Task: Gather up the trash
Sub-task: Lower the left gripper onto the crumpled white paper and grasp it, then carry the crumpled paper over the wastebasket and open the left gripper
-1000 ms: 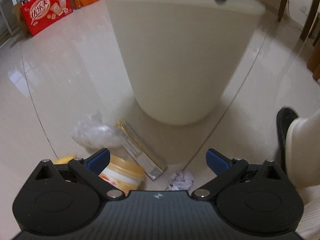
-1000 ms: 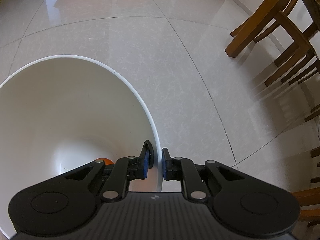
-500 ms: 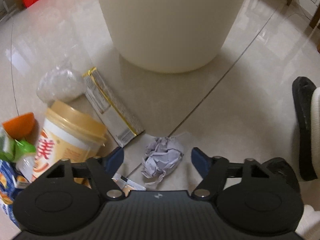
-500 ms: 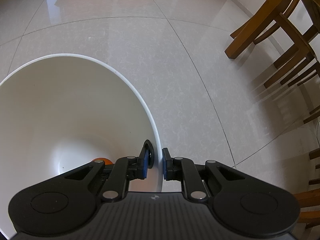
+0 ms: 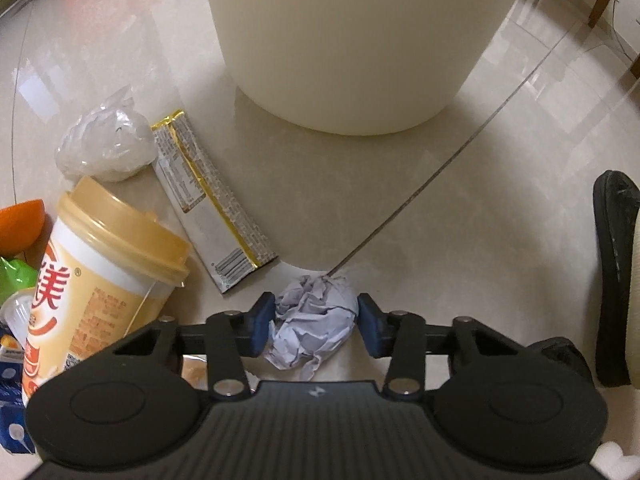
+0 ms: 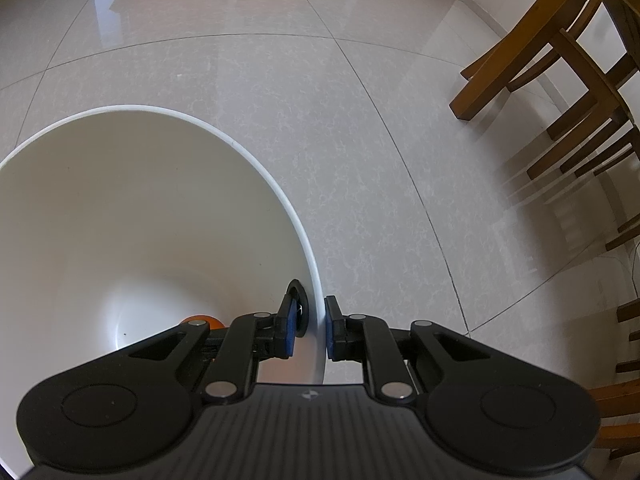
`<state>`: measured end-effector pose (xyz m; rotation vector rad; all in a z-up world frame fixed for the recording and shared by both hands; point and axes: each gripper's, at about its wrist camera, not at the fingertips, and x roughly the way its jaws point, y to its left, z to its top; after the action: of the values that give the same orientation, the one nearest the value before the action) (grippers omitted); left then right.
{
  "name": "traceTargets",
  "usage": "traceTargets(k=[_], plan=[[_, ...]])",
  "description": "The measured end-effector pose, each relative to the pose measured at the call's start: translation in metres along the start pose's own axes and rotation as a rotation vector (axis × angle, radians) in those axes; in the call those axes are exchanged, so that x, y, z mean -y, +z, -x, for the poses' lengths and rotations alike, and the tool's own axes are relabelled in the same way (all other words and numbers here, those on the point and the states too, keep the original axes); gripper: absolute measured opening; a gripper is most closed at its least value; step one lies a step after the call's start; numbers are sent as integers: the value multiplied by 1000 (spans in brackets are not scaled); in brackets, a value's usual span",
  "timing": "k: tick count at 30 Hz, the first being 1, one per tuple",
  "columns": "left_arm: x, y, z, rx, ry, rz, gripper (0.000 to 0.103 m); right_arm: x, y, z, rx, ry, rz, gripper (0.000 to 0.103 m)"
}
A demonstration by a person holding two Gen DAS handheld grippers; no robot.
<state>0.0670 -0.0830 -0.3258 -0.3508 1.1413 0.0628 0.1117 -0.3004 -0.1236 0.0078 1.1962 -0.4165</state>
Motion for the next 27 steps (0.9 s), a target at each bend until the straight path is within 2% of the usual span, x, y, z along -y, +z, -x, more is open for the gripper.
traceTargets(k=[6,11,16,20,27], plan=[[0,6,14,-8,-9,7,39,-1,0,1,-1,0,-2,17],[-5,19,39,-35,-14,-44,39,0,1,0,-2,0,0,17],[-14,31,76,-61,-23,-98,39,1,1,1,-3,-1,-1,17],[-25,39,111,-75,-2,-146,39,-1,-2,1,1,-7,7,18],[-44,86,185,-54,31,-173,40,-1,0,1,-5,0,0,18]])
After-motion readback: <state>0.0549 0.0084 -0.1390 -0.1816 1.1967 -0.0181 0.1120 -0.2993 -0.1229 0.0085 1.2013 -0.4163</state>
